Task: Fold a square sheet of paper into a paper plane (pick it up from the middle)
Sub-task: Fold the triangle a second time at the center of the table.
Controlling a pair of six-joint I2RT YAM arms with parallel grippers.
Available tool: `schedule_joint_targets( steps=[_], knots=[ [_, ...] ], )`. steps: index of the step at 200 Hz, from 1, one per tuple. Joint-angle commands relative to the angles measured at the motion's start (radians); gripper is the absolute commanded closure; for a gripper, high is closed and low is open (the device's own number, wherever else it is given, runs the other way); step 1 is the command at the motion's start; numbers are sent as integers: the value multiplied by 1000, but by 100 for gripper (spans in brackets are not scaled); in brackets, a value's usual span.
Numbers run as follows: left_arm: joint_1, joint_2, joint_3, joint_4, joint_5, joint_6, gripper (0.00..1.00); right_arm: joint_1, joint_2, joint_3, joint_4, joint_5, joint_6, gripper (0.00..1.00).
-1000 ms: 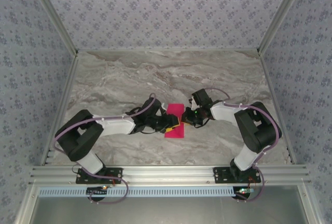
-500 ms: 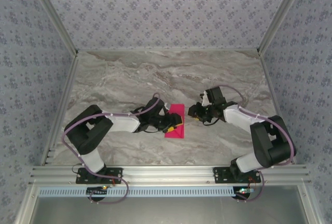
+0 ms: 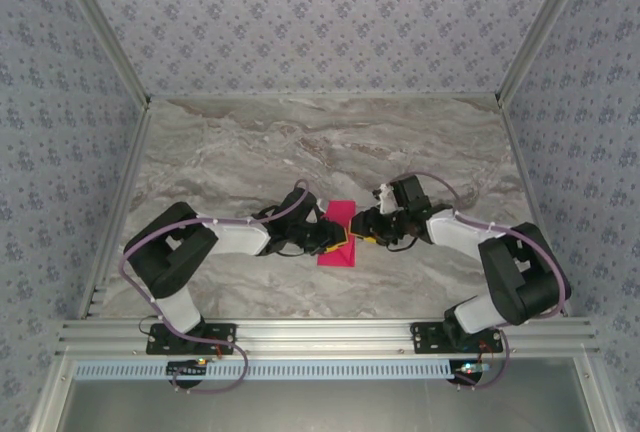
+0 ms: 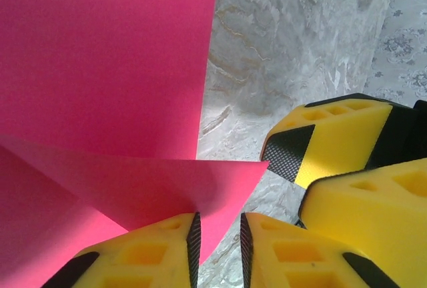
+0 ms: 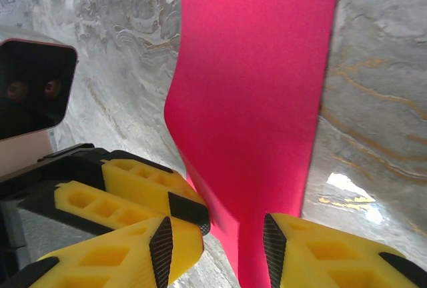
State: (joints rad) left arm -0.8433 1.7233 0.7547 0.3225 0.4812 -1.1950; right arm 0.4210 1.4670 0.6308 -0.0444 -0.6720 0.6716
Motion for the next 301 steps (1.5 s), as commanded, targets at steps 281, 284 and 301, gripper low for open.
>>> schedule_joint_targets(
  steps=[281, 284, 301],
  knots=[
    [1, -40, 48, -57, -20, 115, 85, 29, 146, 110, -85, 78, -244, 95],
    [0, -38, 50, -58, -20, 115, 85, 29, 147, 110, -86, 78, -246, 95],
    [0, -19, 60, -58, -21, 116, 86, 29, 153, 113, -84, 82, -255, 95]
  ],
)
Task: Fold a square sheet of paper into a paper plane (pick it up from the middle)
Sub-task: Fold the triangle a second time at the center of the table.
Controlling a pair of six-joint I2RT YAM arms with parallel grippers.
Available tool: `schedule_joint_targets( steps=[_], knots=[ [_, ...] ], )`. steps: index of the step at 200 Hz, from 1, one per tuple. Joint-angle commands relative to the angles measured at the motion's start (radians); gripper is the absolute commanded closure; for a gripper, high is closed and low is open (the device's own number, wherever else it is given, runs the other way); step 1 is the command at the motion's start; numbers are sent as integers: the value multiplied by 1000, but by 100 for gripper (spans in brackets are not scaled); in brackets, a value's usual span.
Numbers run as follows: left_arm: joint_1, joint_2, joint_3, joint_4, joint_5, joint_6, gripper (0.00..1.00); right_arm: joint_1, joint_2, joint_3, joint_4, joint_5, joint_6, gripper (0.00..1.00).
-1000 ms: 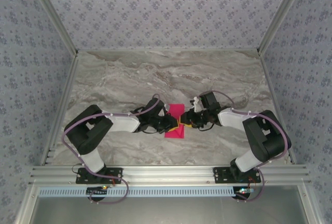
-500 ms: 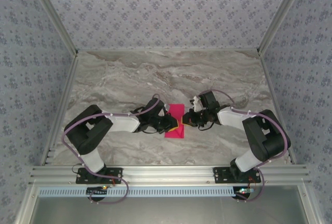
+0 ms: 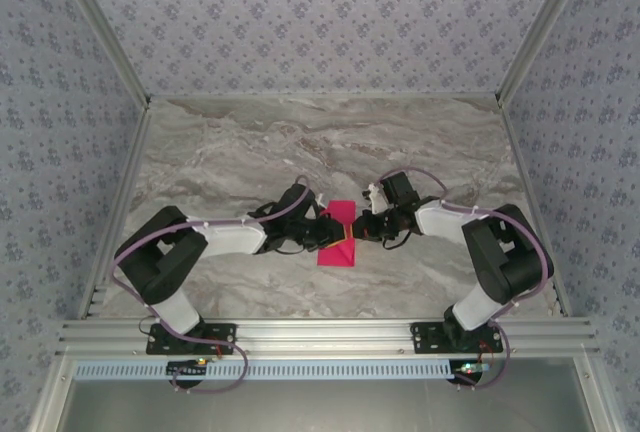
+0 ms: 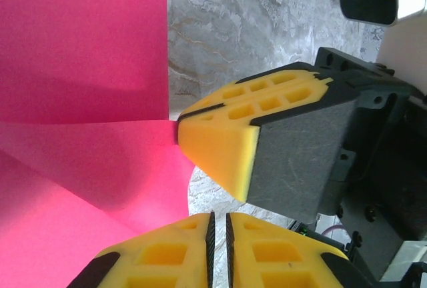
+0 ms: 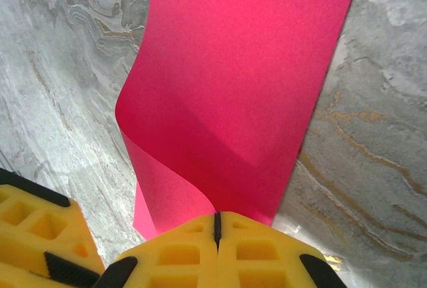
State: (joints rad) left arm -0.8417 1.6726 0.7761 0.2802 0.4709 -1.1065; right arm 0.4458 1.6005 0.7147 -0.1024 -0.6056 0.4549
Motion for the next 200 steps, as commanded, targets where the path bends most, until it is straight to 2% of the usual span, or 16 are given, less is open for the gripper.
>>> schedule_joint_targets(
  steps=[1, 200],
  knots=[
    [-1, 33, 39, -15, -11, 28, 86, 5, 19, 30, -26, 16, -40, 95],
    [-5, 142, 61, 16, 1, 11, 88, 5, 95, 83, -52, 29, -84, 95]
  ],
)
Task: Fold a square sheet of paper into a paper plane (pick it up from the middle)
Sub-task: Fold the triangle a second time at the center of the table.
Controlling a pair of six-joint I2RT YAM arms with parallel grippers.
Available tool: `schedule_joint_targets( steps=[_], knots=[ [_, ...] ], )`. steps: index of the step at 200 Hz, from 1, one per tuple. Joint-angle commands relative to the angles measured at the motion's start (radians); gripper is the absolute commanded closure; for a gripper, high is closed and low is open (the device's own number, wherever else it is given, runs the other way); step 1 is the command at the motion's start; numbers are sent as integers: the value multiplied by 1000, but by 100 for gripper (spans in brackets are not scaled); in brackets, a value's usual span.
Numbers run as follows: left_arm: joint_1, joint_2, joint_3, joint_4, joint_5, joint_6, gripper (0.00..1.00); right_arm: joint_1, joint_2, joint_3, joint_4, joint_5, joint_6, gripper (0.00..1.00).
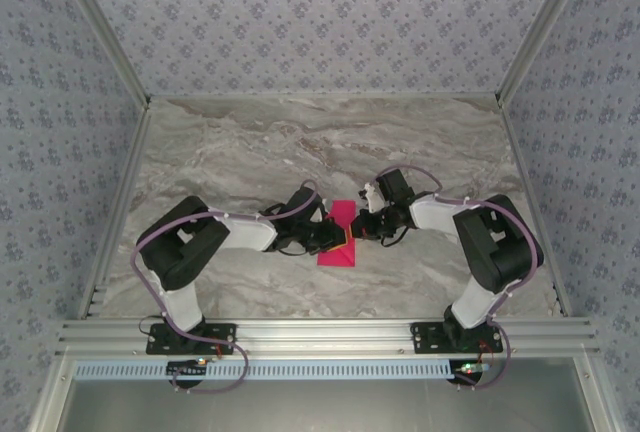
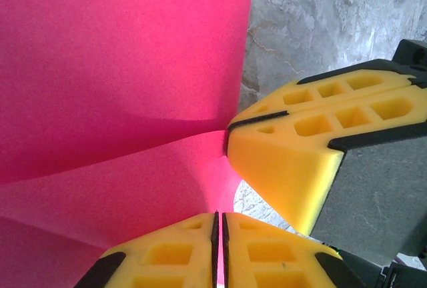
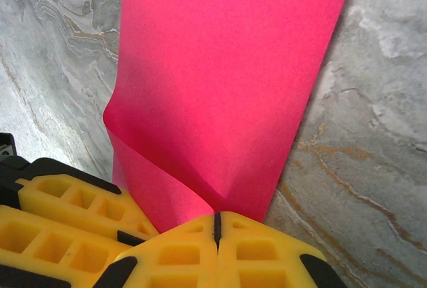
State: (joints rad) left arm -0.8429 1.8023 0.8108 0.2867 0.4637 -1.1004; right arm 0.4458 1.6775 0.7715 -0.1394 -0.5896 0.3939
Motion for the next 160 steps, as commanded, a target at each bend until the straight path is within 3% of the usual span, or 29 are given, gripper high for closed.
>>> schedule_joint_targets(
  steps=[1, 160],
  knots=[
    [-4, 12, 27, 9, 9, 5, 88, 4, 18, 26, -15, 13, -23, 95],
    [-4, 30, 23, 8, 7, 4, 88, 3, 48, 44, -31, 24, -27, 95]
  ],
)
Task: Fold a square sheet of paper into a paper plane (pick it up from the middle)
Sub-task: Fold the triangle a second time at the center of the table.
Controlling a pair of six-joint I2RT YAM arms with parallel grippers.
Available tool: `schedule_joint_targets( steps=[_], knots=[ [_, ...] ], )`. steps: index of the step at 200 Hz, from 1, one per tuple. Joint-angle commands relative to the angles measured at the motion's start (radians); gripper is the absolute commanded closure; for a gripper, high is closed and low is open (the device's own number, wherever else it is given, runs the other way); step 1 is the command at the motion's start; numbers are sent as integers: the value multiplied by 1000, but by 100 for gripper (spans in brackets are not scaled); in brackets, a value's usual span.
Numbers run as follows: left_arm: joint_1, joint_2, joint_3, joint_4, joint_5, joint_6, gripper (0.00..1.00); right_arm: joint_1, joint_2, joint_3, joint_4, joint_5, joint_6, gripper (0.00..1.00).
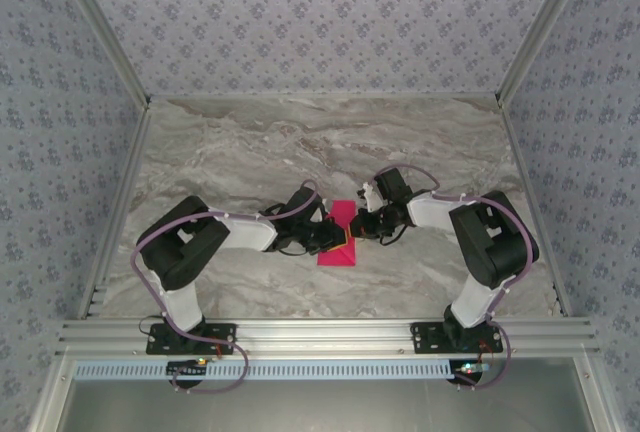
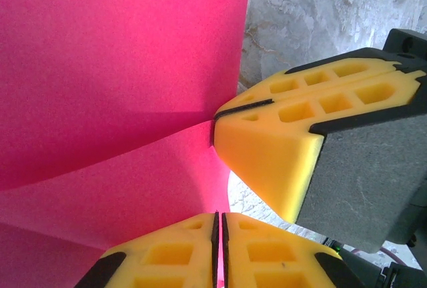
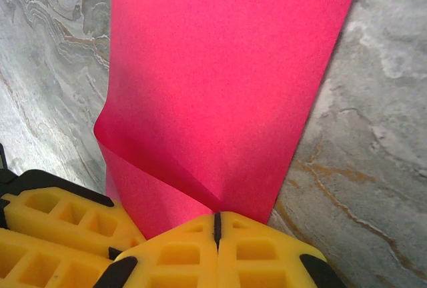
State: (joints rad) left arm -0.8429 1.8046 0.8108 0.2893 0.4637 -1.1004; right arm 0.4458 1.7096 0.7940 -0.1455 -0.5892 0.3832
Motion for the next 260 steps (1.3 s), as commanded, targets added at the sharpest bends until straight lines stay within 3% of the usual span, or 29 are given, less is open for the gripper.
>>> schedule_joint_targets(
  steps=[1, 204, 236, 260],
  knots=[
    [-4, 28, 23, 4, 7, 4, 88, 3, 16, 21, -25, 23, -16, 95],
    [-6, 53, 6, -32, -20, -1, 89, 5, 26, 26, -40, 38, -18, 94],
    [-7, 52, -13, -32, -31, -13, 89, 3, 7, 38, -62, 54, -15, 90],
    [-9, 52, -23, -30, -37, -19, 89, -4, -36, 48, -87, 73, 3, 82]
  ],
)
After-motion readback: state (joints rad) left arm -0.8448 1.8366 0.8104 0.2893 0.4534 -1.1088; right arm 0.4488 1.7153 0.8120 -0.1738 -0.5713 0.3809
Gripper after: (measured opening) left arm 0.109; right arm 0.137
